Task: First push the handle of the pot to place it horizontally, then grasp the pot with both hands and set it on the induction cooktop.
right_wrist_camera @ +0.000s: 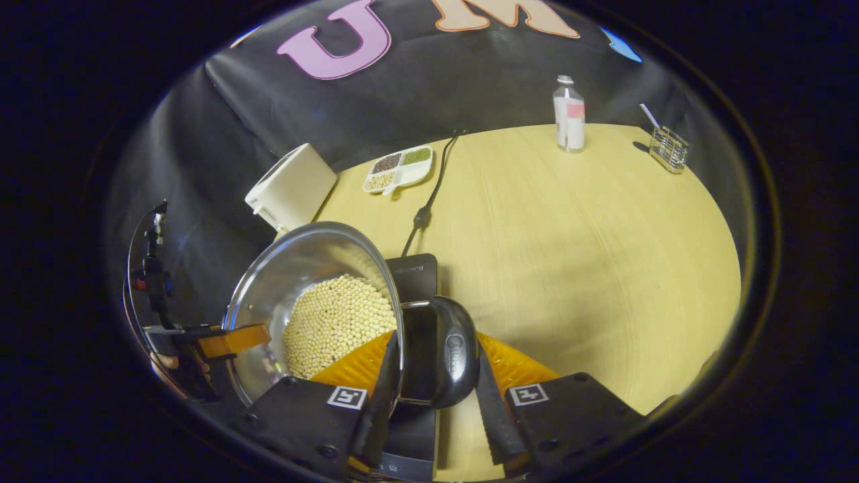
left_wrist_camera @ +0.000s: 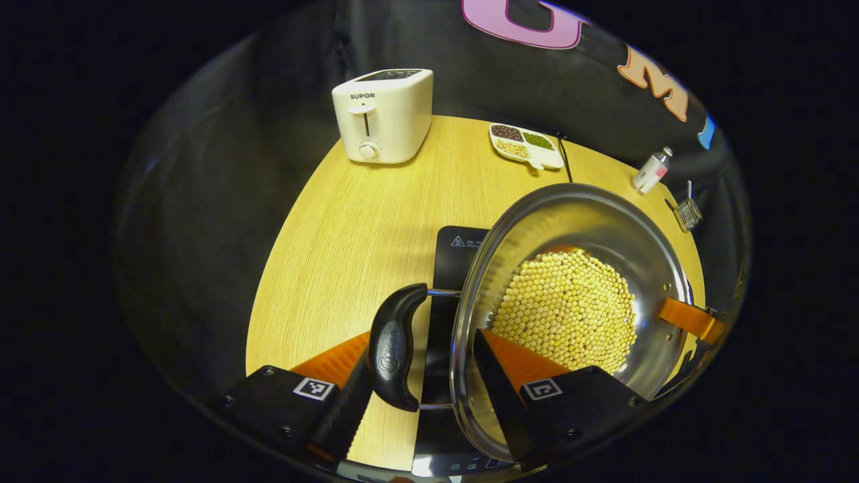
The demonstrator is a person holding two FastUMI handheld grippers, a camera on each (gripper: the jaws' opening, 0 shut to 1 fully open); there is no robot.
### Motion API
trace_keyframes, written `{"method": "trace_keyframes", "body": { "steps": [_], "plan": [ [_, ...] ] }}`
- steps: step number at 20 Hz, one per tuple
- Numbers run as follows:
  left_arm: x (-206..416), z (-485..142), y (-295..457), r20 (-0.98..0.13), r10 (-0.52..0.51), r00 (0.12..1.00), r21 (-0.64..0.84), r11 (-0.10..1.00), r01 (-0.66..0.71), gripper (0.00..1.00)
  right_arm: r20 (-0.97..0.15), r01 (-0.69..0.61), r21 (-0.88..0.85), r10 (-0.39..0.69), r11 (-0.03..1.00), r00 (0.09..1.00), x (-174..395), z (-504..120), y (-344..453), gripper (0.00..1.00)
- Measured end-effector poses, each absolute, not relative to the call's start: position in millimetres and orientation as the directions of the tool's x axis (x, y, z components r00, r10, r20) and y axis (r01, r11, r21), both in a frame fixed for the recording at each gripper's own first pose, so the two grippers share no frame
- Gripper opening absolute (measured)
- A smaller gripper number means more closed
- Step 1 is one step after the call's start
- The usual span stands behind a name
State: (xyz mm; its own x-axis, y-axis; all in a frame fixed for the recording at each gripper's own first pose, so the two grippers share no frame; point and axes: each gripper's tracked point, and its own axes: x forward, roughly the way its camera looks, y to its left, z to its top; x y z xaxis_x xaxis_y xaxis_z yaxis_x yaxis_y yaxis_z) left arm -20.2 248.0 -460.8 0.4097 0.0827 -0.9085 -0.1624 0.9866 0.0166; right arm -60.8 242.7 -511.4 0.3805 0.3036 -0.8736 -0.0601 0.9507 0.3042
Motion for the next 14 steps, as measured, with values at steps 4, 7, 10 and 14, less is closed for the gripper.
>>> {"method": "trace_keyframes", "body": {
  "steps": [4, 7, 10, 14],
  "plan": [
    [-18.8, -461.3, 247.0, -0.902, 0.096, 0.421, 0.015, 0.982, -0.19, 0.95, -0.872, -0.07, 0.313, 0.316, 0.947, 0.373, -61.3, -511.8, 244.2, 0.72],
    [-19.3, -460.1, 251.5, -0.899, 0.116, 0.422, 0.03, 0.978, -0.204, 0.99, -0.872, -0.073, 0.314, 0.318, 0.947, 0.373, -61.2, -511.3, 242.4, 0.98],
    [-17.6, -456.2, 254.8, -0.892, 0.144, 0.429, 0.058, 0.977, -0.207, 1.0, -0.869, -0.076, 0.314, 0.319, 0.946, 0.379, -59.7, -510.4, 238.8, 0.95],
    [-17.2, -447.7, 253.3, -0.882, 0.158, 0.444, 0.073, 0.977, -0.203, 1.0, -0.858, -0.086, 0.333, 0.34, 0.939, 0.386, -59.7, -507.3, 238.9, 0.99]
  ]
}}
